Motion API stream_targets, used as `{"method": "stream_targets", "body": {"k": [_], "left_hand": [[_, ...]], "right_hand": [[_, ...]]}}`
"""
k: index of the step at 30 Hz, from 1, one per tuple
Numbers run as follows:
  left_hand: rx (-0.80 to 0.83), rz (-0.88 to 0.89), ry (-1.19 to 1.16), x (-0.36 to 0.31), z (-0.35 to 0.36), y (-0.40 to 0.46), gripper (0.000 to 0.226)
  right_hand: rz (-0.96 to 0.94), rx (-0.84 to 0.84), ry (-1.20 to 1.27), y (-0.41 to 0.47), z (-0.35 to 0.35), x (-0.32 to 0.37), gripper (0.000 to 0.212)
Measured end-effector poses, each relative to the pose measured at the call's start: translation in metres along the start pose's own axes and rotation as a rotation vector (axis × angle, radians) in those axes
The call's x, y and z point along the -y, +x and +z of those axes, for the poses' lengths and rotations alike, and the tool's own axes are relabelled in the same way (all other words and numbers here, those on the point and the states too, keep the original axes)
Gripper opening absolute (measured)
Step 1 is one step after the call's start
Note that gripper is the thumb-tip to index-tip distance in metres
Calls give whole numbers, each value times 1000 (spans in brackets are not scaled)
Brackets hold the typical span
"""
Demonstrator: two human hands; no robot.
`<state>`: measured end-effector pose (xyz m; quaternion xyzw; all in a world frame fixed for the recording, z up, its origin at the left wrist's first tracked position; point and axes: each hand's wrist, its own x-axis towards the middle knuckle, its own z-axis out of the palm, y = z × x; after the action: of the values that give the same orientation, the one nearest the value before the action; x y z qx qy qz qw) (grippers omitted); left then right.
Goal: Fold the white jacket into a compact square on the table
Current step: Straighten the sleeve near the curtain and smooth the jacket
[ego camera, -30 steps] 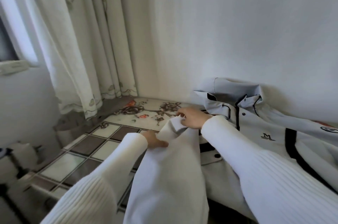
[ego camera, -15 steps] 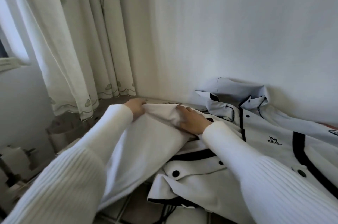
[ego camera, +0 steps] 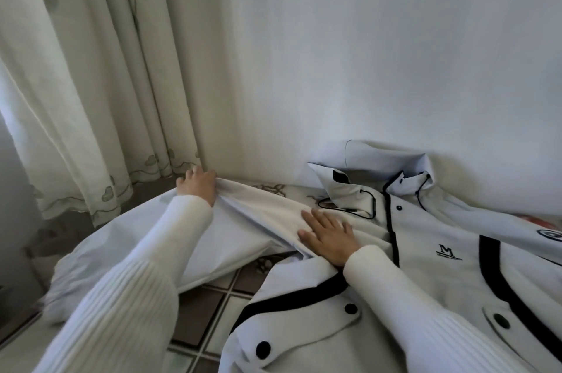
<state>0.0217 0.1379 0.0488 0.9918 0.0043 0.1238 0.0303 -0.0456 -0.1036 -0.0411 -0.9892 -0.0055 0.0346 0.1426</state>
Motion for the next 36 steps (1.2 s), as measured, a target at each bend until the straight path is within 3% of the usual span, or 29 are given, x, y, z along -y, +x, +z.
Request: {"method": "stream_targets", "body": {"k": [10, 13, 17, 19, 22, 26, 30, 36], "left_hand": [[106, -6, 38, -11, 44, 0, 44], [65, 50, -26, -10, 49, -3, 48], [33, 185, -130, -9, 39, -5, 36], [121, 256, -217, -9, 36, -12, 28], [401, 337, -328, -13, 43, -32, 45], [543, 385, -305, -14, 61, -50, 64], [541, 434, -329, -12, 67, -53, 43], [455, 440, -321, 9, 40, -34, 8]], "right_hand": [[22, 64, -117, 14, 24, -11, 61], [38, 96, -132, 17, 17, -6, 62], [15, -74, -162, 26, -14, 18, 43], [-64, -131, -67, 30, -26, 33, 35], [-139, -128, 18, 34, -27, 56, 32], [-110, 15, -73, 31, 2, 70, 52], [-165, -51, -175, 30, 19, 66, 32], [-86, -335, 4, 38, 2, 67, 24]]}}
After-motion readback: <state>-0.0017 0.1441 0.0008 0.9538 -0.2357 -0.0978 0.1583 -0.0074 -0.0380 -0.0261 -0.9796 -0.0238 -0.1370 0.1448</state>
